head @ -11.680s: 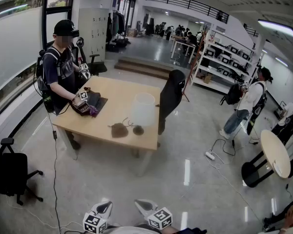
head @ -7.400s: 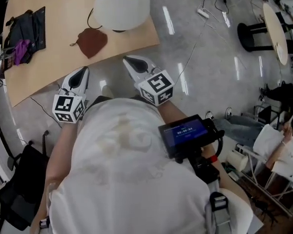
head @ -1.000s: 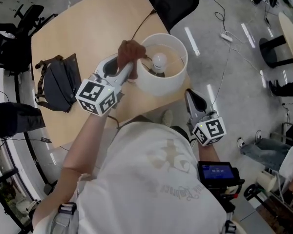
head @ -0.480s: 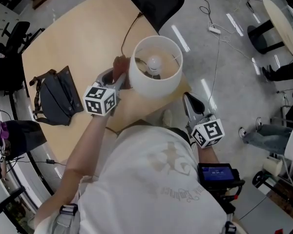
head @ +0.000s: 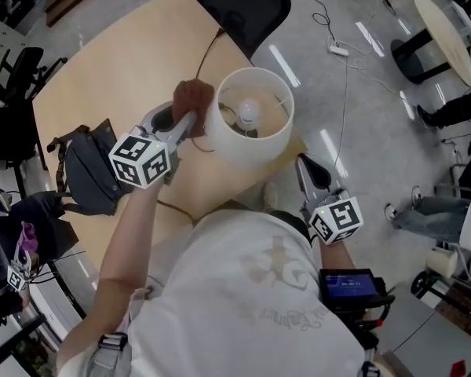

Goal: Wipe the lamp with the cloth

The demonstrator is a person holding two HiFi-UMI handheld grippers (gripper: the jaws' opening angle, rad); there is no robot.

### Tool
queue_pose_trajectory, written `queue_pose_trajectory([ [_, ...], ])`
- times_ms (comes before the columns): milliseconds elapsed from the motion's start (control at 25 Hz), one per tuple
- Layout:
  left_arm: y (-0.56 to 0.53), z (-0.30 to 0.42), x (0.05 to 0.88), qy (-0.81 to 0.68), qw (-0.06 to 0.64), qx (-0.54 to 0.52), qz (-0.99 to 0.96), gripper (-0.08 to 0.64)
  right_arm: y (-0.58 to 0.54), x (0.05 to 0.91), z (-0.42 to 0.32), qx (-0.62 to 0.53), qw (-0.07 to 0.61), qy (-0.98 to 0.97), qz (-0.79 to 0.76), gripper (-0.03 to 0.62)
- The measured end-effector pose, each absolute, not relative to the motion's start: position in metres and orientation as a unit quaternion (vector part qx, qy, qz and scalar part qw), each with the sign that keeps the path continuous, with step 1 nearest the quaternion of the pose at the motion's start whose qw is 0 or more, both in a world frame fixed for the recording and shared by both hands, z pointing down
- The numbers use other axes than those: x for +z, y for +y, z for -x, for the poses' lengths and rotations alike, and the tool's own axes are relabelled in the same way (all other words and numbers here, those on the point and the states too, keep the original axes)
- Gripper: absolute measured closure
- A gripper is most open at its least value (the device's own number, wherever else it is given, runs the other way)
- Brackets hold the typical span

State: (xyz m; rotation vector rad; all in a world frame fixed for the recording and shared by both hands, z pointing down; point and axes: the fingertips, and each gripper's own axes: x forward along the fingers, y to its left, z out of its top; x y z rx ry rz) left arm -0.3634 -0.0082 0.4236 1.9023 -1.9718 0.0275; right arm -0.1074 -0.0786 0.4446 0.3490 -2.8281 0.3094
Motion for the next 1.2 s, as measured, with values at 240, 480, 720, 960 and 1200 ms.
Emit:
queue_pose_trajectory([
  [240, -0.037, 0.363, 0.357, -0.679, 0.164, -0.004, -0.715, 0.446, -0.075, 0.443, 0.102, 0.109, 0.139, -0.974, -0.142, 0.578],
  [480, -0.059, 0.349, 0.357, -0.655, 0.170, 0.032, -0.736, 0.446, -0.080, 0.440, 0.089, 0.111, 0.140, -0.971, -0.162, 0.578],
  [720, -0.065, 0.358, 0.407, -0.645, 0.207, 0.089, -0.731, 0.446, -0.075, 0.443, 0.084, 0.111, 0.145, -0.967, -0.180, 0.578],
  [960, -0.052, 0.372, 0.474, -0.639, 0.247, 0.148, -0.714, 0.445, -0.068, 0.444, 0.081, 0.116, 0.140, -0.963, -0.199, 0.578],
  [1200, -0.050, 0.378, 0.518, -0.626, 0.290, 0.168, -0.704, 0.445, -0.063, 0.452, 0.072, 0.122, 0.147, -0.957, -0.217, 0.578],
])
